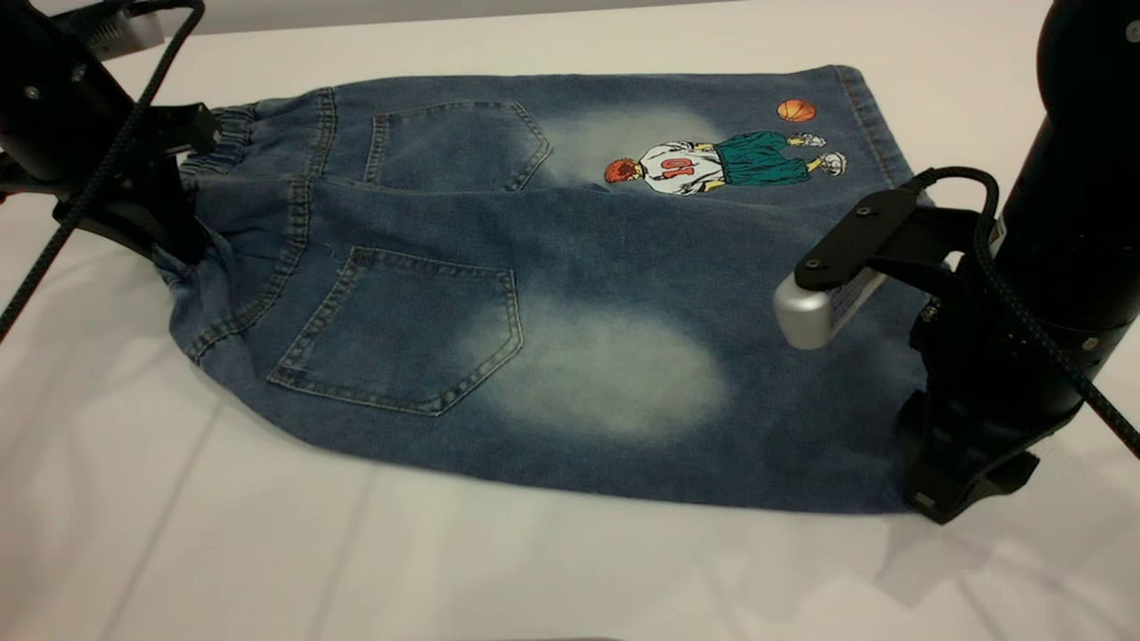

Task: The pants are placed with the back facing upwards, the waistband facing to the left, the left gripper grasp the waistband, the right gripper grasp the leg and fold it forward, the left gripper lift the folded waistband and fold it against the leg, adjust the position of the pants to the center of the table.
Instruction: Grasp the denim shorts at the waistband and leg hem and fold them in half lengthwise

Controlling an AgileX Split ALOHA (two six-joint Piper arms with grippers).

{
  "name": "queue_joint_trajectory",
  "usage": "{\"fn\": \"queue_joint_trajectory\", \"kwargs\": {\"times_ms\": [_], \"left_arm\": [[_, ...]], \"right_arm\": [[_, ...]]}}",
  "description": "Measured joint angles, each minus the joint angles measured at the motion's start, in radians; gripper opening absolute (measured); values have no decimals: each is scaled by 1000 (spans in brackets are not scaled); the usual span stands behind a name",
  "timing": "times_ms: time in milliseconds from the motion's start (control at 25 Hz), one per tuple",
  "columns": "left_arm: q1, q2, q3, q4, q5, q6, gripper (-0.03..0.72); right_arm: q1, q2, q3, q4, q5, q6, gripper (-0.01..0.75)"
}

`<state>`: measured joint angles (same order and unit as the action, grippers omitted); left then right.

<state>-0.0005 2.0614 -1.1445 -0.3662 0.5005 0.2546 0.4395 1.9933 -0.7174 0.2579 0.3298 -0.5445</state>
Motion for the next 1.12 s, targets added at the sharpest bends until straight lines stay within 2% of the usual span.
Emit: {"fn": "queue_joint_trajectory", "kwargs": {"times_ms": [120, 200, 440, 680, 840, 1120], "left_arm": [[0, 0, 0, -6, 4, 0, 76], [0, 0, -4, -8, 13, 0, 76], [0, 1, -74, -12, 106, 0, 76], [0, 2, -180, -56, 201, 0, 76], [0, 2, -226, -125, 231, 0, 76], [0, 5, -249, -280, 239, -36, 76]], "right_arm": [[0, 2, -1, 1, -4, 3, 72], [0, 9, -2, 4, -8, 15, 36], [0, -27, -10, 4, 7, 36, 29], [-13, -184, -110, 4, 148, 67, 29], [-73, -203, -212, 4, 227, 101, 29], [-244, -203, -371, 4, 355, 179, 29]]}}
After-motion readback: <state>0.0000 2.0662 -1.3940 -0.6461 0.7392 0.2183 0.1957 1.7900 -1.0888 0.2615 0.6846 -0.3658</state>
